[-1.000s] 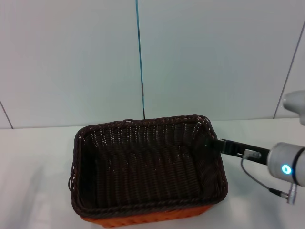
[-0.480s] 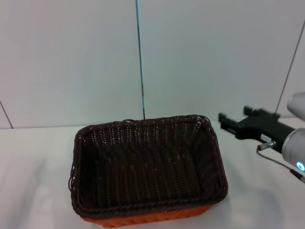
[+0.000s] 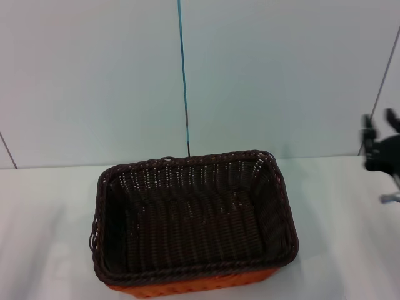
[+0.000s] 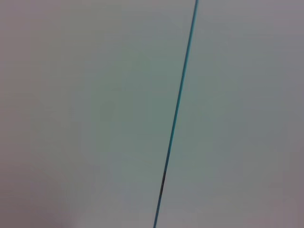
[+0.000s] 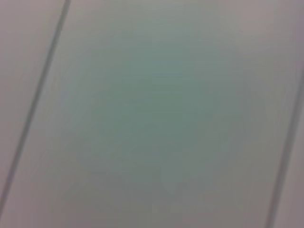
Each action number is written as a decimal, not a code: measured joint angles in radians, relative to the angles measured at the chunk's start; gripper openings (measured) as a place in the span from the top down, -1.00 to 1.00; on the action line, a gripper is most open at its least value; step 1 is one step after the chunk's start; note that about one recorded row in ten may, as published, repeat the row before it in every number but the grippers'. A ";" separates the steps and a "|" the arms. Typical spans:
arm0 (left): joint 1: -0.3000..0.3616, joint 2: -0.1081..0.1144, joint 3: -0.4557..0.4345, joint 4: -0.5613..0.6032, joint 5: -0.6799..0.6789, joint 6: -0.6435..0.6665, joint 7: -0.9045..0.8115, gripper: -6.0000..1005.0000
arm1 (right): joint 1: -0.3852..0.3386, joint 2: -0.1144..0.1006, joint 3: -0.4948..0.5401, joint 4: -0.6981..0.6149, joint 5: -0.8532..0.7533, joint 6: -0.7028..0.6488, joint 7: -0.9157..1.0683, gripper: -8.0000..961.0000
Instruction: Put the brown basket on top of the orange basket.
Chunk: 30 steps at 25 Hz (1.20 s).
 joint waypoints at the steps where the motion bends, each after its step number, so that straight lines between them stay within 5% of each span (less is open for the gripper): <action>1: 0.002 0.000 0.004 0.006 0.001 0.014 -0.009 -0.60 | -0.007 0.000 -0.022 -0.028 0.000 -0.079 0.013 0.04; 6: 0.011 0.001 0.033 0.045 0.004 0.105 -0.024 -0.60 | -0.056 -0.007 -0.077 -0.126 -0.009 -0.366 0.199 0.44; 12: 0.012 0.002 0.084 0.107 0.005 0.228 -0.022 -0.60 | -0.092 -0.023 -0.026 -0.247 -0.161 -0.449 0.555 0.85; 23: -0.021 -0.003 0.162 0.279 0.005 0.449 -0.019 -0.60 | -0.113 -0.023 0.015 -0.323 -0.251 -0.320 0.558 0.84; 30: -0.010 -0.004 0.191 0.307 0.005 0.496 -0.020 -0.60 | -0.205 -0.067 0.024 -0.165 -0.422 -0.099 0.609 0.84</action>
